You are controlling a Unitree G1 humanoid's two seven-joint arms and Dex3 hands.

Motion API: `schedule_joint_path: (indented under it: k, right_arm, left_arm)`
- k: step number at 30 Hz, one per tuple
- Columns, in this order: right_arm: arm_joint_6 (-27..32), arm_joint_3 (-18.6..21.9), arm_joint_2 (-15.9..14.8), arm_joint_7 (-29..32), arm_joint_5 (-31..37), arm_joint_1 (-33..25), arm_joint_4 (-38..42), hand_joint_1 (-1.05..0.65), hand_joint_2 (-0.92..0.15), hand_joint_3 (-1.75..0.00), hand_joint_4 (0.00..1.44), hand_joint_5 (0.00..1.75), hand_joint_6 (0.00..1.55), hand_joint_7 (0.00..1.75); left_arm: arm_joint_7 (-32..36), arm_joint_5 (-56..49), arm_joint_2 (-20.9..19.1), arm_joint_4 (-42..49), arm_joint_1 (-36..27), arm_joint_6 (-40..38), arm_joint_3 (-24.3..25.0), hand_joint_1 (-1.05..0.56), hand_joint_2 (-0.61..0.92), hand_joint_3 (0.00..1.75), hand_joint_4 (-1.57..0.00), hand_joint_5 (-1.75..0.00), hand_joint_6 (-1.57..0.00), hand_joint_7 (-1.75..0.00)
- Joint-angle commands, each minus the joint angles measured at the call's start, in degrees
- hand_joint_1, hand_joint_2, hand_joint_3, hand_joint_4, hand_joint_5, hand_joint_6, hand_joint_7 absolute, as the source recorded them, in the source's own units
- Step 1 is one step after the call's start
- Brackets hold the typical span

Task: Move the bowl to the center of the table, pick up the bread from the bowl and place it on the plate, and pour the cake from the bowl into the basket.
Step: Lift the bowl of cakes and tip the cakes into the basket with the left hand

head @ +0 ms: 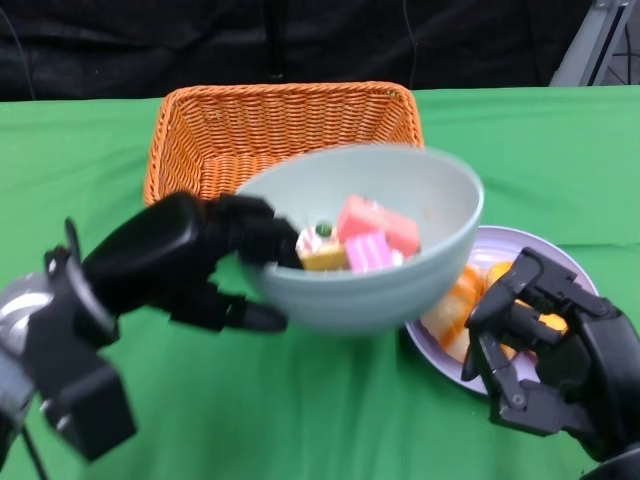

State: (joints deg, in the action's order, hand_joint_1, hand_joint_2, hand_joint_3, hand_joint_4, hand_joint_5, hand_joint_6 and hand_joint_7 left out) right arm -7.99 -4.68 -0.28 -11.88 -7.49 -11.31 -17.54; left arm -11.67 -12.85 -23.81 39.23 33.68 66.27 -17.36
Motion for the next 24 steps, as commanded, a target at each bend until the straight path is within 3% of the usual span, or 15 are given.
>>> schedule_joint_path:
  k: [1,14,20,24]
  right_arm:
    - [-1.09,-0.05,-0.40,0.19,0.39,-0.68,0.59,-0.12,-0.51,-1.12,0.70,1.75,0.56,1.57]
    - [-2.66,-1.15,-0.43,0.43,2.92,-0.66,2.12,-0.09,-0.46,-1.26,0.74,1.72,0.59,1.56]
    - [-3.29,-1.40,-0.38,-0.09,2.62,-0.60,3.04,-0.11,-0.45,-1.25,0.75,1.75,0.60,1.56]
    - [-3.01,-1.92,-0.19,-0.29,2.28,-0.89,3.40,-0.10,-0.45,-1.25,0.77,1.75,0.60,1.57]
  left_arm:
    - [0.07,1.57,1.82,2.14,3.92,-1.23,2.40,-0.24,0.92,0.41,-0.64,-1.75,-0.71,-1.21]
    - [4.52,-3.09,8.39,10.22,11.02,-5.63,5.94,-0.25,0.81,0.59,-0.71,-1.70,-0.78,-1.12]
    - [5.39,-2.45,12.15,15.94,14.82,-9.56,7.04,-0.24,0.83,0.58,-0.73,-1.75,-0.76,-1.17]
    - [4.28,0.09,15.50,20.96,17.87,-12.32,8.73,-0.21,0.83,0.61,-0.75,-1.75,-0.69,-1.39]
